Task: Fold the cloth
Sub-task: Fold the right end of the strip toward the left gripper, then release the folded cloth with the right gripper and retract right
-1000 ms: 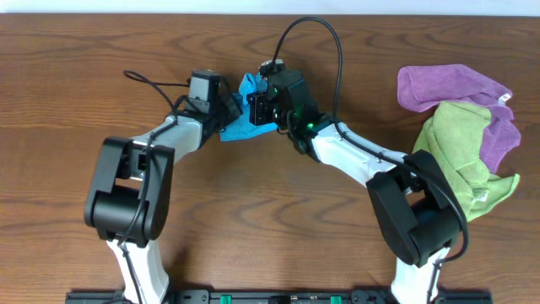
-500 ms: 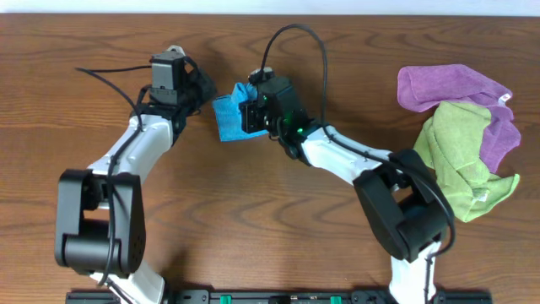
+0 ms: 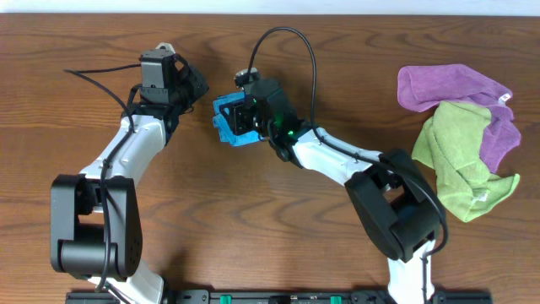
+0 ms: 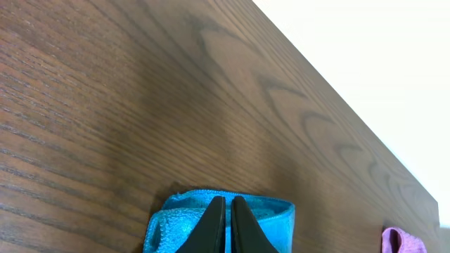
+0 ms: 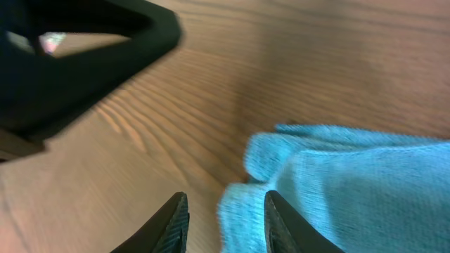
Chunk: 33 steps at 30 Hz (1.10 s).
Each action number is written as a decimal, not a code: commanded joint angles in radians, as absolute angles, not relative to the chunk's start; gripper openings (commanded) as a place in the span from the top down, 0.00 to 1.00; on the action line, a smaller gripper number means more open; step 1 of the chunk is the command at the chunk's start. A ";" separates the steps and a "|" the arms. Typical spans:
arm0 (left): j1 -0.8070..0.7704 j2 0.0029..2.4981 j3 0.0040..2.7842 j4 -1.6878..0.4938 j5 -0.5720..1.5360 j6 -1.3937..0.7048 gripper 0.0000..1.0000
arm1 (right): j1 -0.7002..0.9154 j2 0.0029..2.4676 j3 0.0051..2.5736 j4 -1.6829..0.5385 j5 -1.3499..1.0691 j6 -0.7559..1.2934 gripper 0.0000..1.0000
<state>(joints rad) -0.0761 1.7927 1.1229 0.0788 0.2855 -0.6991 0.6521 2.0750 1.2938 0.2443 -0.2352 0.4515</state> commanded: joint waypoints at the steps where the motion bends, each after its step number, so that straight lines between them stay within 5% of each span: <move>1: -0.072 1.765 1.150 0.079 0.289 -0.677 0.94 | 0.669 2.080 1.327 0.247 -0.253 0.443 0.65; 6: -0.071 1.765 1.150 0.078 0.289 -0.677 0.89 | 0.661 2.071 1.329 0.251 -0.251 0.437 0.66; 14: -0.064 1.761 1.150 0.025 0.351 -0.676 0.53 | 0.577 1.970 1.329 0.114 -0.232 0.372 0.54; 17: -0.052 1.759 1.150 -0.005 0.424 -0.676 0.41 | 0.538 1.918 1.329 0.020 -0.233 0.335 0.41; 20: -0.042 1.759 1.150 -0.049 0.479 -0.676 0.25 | 0.499 1.847 1.329 -0.095 -0.233 0.303 0.01; 24: -0.038 1.759 1.149 -0.131 0.524 -0.677 0.02 | 0.456 1.737 1.329 -0.253 -0.233 0.251 0.01; 33: -0.040 1.760 1.149 -0.259 0.574 -0.689 0.05 | 0.331 1.518 1.328 -0.649 -0.198 0.092 0.01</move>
<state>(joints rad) -0.0418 1.7870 1.1244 -0.2405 0.5404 -0.6842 0.3779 1.5681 1.3174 -0.5919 -0.2234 0.1753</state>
